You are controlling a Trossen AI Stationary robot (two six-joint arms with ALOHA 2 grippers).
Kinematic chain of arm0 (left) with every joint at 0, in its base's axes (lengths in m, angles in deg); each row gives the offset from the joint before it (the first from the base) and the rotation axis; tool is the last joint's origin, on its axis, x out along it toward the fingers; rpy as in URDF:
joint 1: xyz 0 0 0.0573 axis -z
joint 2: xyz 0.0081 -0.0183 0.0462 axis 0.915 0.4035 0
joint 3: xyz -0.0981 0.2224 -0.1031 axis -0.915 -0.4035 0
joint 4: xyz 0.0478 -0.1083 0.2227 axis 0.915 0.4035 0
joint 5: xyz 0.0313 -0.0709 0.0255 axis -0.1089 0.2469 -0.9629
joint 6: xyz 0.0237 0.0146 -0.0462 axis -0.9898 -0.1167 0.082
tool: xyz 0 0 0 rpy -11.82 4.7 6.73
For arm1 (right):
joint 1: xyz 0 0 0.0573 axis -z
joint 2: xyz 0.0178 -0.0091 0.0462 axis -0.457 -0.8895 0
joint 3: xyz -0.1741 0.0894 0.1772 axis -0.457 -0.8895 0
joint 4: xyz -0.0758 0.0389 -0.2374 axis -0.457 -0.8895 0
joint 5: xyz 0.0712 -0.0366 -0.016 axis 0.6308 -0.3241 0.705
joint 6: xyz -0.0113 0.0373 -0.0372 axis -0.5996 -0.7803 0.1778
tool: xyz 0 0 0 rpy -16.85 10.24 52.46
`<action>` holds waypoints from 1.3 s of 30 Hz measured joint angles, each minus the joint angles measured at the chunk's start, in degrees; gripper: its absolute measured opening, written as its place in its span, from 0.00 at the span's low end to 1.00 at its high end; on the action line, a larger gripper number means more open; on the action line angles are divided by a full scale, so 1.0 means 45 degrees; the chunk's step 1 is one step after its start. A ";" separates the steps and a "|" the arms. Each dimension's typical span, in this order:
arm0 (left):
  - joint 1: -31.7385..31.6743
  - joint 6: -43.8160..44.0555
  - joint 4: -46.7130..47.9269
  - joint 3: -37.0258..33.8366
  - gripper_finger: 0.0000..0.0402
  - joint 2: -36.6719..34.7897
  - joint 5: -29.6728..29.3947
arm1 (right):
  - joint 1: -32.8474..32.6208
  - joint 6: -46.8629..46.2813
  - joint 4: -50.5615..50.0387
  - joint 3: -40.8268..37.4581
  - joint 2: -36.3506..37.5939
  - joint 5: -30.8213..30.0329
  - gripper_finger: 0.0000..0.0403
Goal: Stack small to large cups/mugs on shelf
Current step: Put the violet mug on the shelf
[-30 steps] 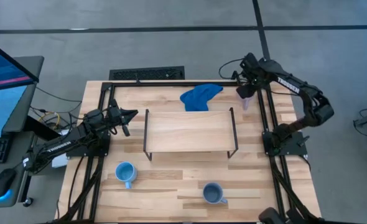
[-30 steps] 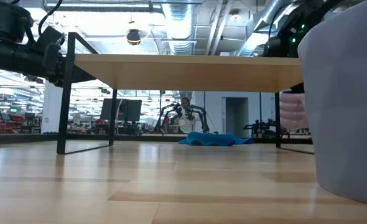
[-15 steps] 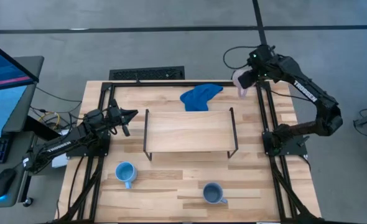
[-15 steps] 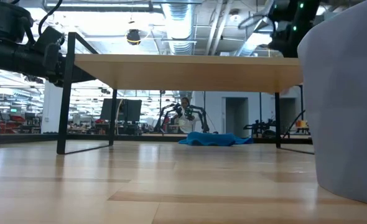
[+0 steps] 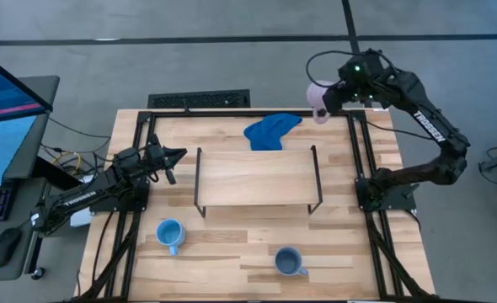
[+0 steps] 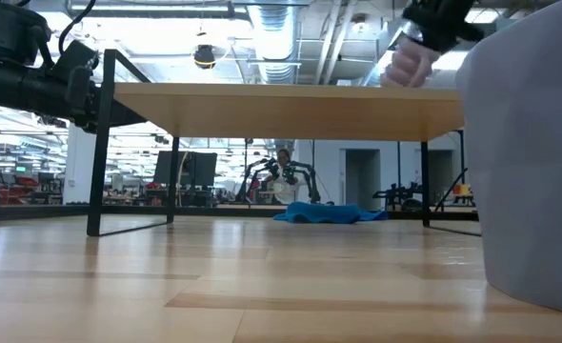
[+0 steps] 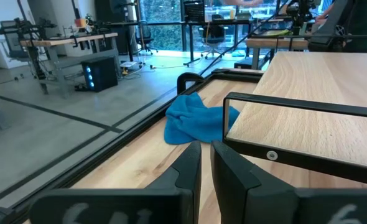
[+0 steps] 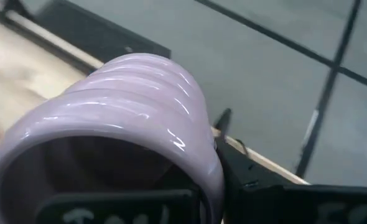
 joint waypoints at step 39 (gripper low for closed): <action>0.0002 0.0000 0.0000 0.0002 0.07 0.0000 0.0001 | -0.6537 -0.6419 -0.5126 0.3565 -0.4425 0.2184 0.10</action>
